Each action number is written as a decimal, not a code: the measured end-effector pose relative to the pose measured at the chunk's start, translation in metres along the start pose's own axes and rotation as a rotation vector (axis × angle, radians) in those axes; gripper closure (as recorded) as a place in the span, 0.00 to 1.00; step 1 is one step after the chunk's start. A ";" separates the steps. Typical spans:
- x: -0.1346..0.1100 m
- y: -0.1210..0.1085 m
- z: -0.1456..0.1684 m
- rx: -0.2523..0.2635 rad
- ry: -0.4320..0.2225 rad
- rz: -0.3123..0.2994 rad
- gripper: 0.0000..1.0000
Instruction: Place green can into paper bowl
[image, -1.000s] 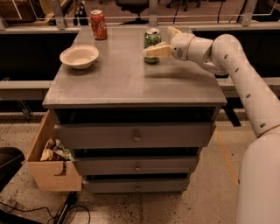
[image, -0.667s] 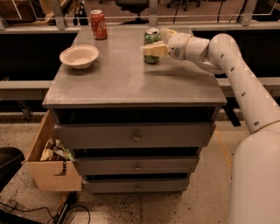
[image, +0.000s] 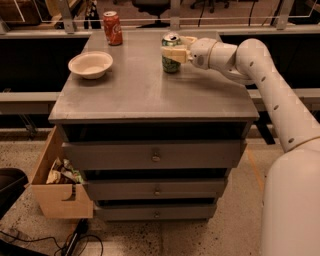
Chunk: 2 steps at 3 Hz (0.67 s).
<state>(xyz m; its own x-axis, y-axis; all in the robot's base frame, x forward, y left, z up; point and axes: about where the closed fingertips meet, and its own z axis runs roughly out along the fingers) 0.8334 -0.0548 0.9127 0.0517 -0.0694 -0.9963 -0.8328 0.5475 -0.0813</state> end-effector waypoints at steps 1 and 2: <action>0.000 0.002 0.003 -0.004 0.000 0.001 0.87; 0.000 0.004 0.006 -0.009 0.000 0.002 1.00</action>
Offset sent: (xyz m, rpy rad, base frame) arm 0.0000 0.0031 -0.0004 0.0005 0.0008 0.0040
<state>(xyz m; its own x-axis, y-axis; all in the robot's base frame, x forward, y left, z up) 0.8334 -0.0478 0.9119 0.0506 -0.0681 -0.9964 -0.8379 0.5400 -0.0795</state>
